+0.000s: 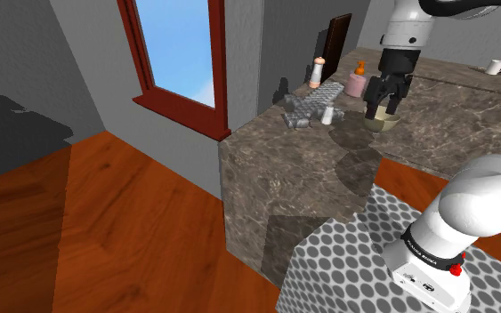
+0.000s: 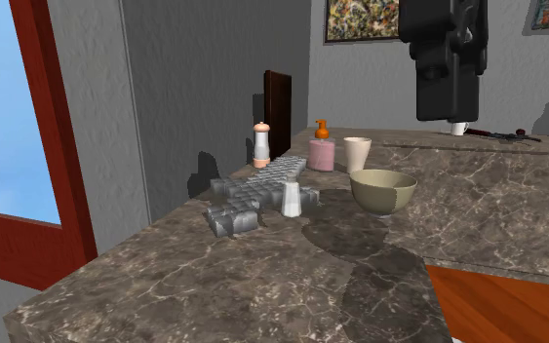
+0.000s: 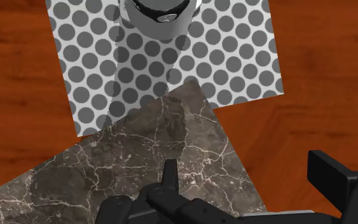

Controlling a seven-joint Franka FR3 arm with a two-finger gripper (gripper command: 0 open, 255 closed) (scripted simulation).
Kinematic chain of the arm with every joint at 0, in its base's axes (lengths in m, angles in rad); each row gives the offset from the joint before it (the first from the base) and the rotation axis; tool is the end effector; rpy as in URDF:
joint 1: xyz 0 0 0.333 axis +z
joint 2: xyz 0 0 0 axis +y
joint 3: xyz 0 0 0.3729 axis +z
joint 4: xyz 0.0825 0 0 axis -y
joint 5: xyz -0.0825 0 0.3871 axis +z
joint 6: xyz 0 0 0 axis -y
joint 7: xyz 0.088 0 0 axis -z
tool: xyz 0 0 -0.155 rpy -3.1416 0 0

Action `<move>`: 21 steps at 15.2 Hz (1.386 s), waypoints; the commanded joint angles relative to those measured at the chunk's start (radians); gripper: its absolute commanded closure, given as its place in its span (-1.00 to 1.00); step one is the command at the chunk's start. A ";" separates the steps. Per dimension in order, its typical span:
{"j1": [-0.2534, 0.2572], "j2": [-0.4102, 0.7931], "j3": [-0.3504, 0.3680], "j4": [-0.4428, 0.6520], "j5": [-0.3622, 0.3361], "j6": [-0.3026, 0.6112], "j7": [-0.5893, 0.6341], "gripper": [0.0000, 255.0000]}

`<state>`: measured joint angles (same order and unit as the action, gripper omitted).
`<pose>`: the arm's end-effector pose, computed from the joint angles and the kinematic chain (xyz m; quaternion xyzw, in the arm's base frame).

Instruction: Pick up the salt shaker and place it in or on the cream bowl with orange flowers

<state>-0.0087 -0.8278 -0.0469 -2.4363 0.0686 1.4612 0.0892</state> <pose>0.2355 -0.0057 0.5482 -0.9940 0.0620 0.0750 0.0497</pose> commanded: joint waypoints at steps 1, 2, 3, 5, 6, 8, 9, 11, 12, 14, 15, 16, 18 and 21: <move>0.000 0.000 0.000 0.000 0.000 0.000 0.000 -1.00; -0.004 0.024 -0.012 0.000 -0.016 0.025 -0.018 -1.00; -0.009 0.048 -0.024 0.000 -0.032 0.051 -0.035 -1.00; -0.017 0.100 -0.047 0.006 -0.061 0.101 -0.069 -1.00; -0.021 0.128 -0.059 0.010 -0.075 0.126 -0.085 -1.00; -0.029 0.185 -0.082 0.023 -0.100 0.175 -0.116 -1.00; -0.032 0.215 -0.093 0.032 -0.111 0.200 -0.131 -1.00; -0.038 0.276 -0.115 0.052 -0.132 0.247 -0.161 -1.00; -0.041 0.307 -0.126 0.064 -0.141 0.269 -0.175 -1.00; -0.047 0.372 -0.147 0.092 -0.156 0.313 -0.204 -1.00; -0.050 0.405 -0.157 0.108 -0.162 0.334 -0.219 -1.00; -0.052 0.438 -0.167 0.125 -0.168 0.354 -0.233 -1.00; -0.057 0.506 -0.186 0.162 -0.175 0.392 -0.261 -1.00; -0.064 0.609 -0.213 0.227 -0.180 0.443 -0.305 -1.00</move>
<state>-0.0705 -0.2596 -0.2504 -2.2327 -0.1105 1.8827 -0.2002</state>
